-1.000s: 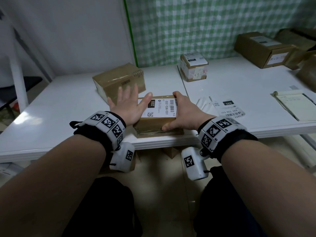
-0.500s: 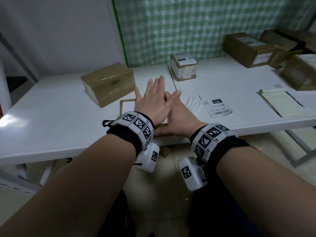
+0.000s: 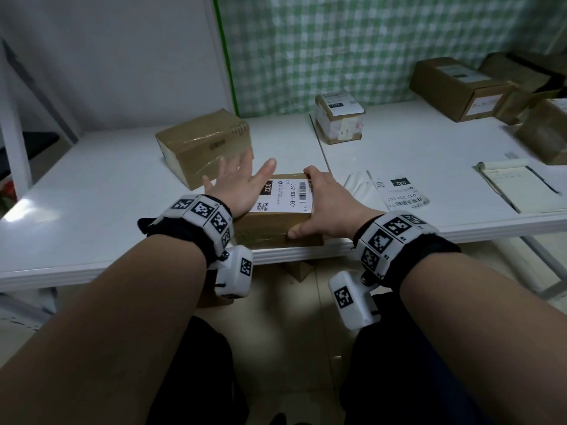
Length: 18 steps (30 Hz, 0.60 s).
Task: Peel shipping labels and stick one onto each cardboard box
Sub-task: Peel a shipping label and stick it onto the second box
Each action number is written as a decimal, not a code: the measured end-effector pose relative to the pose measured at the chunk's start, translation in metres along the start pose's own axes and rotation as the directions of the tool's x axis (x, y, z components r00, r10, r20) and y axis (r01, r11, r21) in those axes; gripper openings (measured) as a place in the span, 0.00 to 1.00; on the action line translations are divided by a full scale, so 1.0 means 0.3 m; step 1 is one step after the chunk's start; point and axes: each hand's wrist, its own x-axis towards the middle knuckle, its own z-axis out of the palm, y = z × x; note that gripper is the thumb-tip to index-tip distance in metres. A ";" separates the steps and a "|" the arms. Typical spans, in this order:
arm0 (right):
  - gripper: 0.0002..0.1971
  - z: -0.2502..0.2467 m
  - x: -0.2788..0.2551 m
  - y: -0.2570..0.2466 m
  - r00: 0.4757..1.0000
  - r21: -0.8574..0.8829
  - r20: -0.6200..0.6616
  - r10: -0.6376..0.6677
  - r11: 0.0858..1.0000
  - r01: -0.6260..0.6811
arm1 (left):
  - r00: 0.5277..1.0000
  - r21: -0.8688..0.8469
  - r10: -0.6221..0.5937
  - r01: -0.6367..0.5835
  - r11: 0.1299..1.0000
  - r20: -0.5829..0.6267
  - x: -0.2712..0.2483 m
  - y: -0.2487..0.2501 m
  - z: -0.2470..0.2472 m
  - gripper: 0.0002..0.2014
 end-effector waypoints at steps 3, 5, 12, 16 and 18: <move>0.64 -0.001 -0.001 -0.001 1.000 -0.004 0.017 0.010 1.000 -0.010 | 0.999 -0.088 0.031 -0.029 0.996 0.019 -0.014 -0.036 -0.004 0.46; 0.65 -0.001 -0.004 -0.003 1.000 -0.014 0.025 0.013 1.000 -0.013 | 0.996 -0.130 0.075 -0.069 0.989 0.041 -0.022 -0.048 -0.005 0.51; 0.66 -0.014 -0.020 -0.016 0.999 -0.036 0.047 0.021 0.999 -0.019 | 0.990 -0.016 0.119 -0.118 0.993 0.073 -0.041 -0.073 -0.010 0.56; 0.66 -0.015 -0.022 -0.019 0.998 -0.041 0.054 0.024 0.999 -0.022 | 0.990 0.204 0.126 -0.138 0.969 0.069 -0.065 -0.042 -0.011 0.54; 0.67 -0.013 -0.028 -0.018 0.998 -0.053 0.058 0.032 0.998 -0.029 | 0.980 0.125 0.179 -0.189 0.974 0.087 -0.074 -0.047 -0.002 0.55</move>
